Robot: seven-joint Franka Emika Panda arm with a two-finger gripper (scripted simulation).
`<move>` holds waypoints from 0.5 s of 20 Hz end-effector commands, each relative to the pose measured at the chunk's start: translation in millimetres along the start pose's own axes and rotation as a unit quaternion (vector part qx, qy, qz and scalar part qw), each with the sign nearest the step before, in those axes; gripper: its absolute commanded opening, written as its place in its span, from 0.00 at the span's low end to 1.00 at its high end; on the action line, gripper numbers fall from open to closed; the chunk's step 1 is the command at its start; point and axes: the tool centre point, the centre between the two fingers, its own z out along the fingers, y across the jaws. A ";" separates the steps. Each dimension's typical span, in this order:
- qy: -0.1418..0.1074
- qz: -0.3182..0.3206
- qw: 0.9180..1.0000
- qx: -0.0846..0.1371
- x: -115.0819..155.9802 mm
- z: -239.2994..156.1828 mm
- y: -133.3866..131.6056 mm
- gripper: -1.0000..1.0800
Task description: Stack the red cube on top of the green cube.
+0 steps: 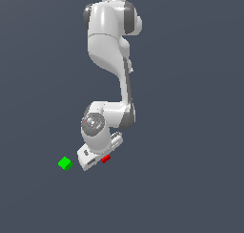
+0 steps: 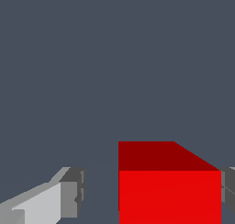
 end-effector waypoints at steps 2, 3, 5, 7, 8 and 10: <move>0.001 0.000 1.000 -0.001 1.0 -0.9 0.9 0.00; 0.001 0.000 1.000 -0.001 1.0 -0.9 0.9 0.00; 0.001 0.000 1.000 -0.001 0.9 -0.9 0.9 0.00; 0.001 0.000 1.000 -0.001 1.0 -0.9 0.9 0.00; 0.001 0.000 1.000 -0.001 0.9 -0.9 0.9 0.00; 0.001 0.000 1.000 -0.001 1.0 -0.9 0.9 0.00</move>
